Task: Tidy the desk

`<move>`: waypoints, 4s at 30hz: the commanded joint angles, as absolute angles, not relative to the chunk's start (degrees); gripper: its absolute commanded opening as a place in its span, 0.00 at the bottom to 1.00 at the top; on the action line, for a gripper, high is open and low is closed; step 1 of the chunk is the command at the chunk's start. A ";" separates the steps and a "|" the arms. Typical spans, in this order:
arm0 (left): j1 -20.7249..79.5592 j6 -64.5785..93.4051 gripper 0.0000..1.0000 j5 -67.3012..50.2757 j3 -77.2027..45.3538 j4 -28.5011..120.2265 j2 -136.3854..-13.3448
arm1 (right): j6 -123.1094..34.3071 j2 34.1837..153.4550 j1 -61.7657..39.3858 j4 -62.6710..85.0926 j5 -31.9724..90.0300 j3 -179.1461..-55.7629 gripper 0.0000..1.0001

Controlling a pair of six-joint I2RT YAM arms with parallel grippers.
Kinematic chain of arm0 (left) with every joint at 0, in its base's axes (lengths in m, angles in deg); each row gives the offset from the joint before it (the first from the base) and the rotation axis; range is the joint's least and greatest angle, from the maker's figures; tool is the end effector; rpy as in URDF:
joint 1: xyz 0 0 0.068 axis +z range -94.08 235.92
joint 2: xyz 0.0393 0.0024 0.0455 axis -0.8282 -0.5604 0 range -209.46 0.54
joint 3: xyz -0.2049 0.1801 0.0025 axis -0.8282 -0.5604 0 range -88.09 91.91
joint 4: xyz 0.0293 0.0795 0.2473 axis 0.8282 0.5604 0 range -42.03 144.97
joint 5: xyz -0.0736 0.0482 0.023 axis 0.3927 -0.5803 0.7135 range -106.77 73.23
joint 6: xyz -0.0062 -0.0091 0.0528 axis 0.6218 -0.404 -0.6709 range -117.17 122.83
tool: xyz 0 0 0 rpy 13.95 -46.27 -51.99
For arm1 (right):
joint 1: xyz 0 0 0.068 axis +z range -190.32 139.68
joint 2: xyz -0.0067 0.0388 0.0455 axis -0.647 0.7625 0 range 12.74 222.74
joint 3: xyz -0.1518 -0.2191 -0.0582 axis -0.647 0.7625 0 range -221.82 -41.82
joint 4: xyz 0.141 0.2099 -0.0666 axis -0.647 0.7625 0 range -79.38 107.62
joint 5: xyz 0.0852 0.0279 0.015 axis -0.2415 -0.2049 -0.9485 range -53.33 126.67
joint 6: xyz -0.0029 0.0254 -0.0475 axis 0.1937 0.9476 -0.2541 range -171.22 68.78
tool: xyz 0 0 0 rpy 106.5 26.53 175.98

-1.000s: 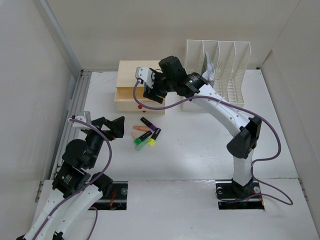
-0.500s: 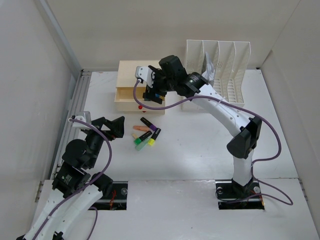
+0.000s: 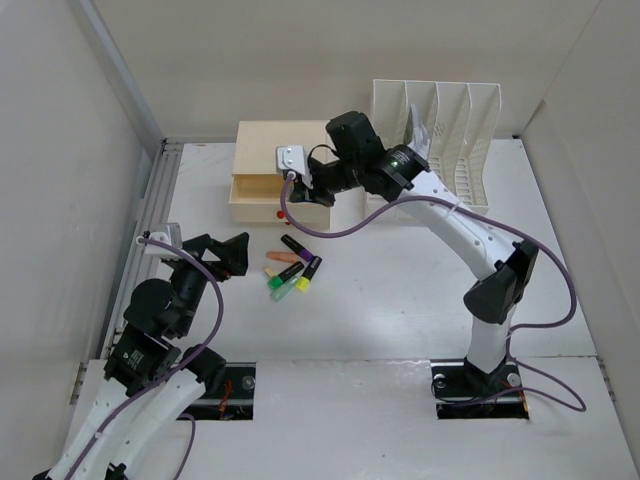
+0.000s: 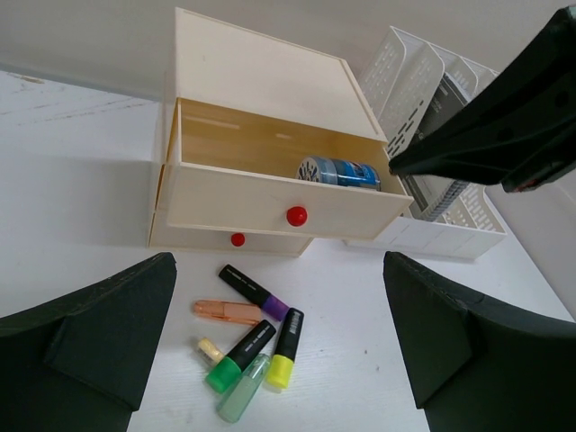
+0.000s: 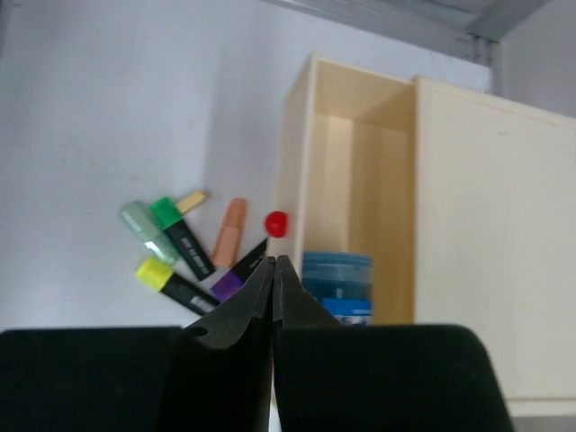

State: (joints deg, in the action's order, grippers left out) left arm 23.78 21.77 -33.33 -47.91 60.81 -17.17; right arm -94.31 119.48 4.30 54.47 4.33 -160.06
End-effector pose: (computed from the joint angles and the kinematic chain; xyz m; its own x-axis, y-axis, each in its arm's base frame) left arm 0.0720 -0.0332 0.3609 0.0457 -0.3961 -0.9171 0.3031 0.8803 -0.3651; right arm 0.2799 0.3030 0.4183 0.3470 -0.4685 -0.8125 -0.9285 -0.0494 -0.3680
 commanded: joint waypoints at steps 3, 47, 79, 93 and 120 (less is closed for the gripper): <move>24.01 21.55 0.98 -33.47 -47.84 57.99 -16.16 | -99.73 123.91 4.86 66.24 -2.88 -164.16 0.00; 24.01 21.55 1.00 -33.47 -47.84 57.99 -16.16 | -83.65 130.60 11.27 20.99 63.56 -151.51 0.00; 23.48 48.10 0.47 -29.77 -66.64 36.73 -35.40 | -72.49 93.69 -8.41 29.25 5.21 -122.59 0.24; 33.75 58.20 0.47 -37.88 -70.95 14.49 -50.25 | -64.31 85.69 -17.82 20.03 -10.08 -112.40 0.25; 47.22 54.95 0.35 -14.75 -57.60 1.04 -76.09 | -64.31 84.54 -20.54 18.88 -15.98 -109.94 0.25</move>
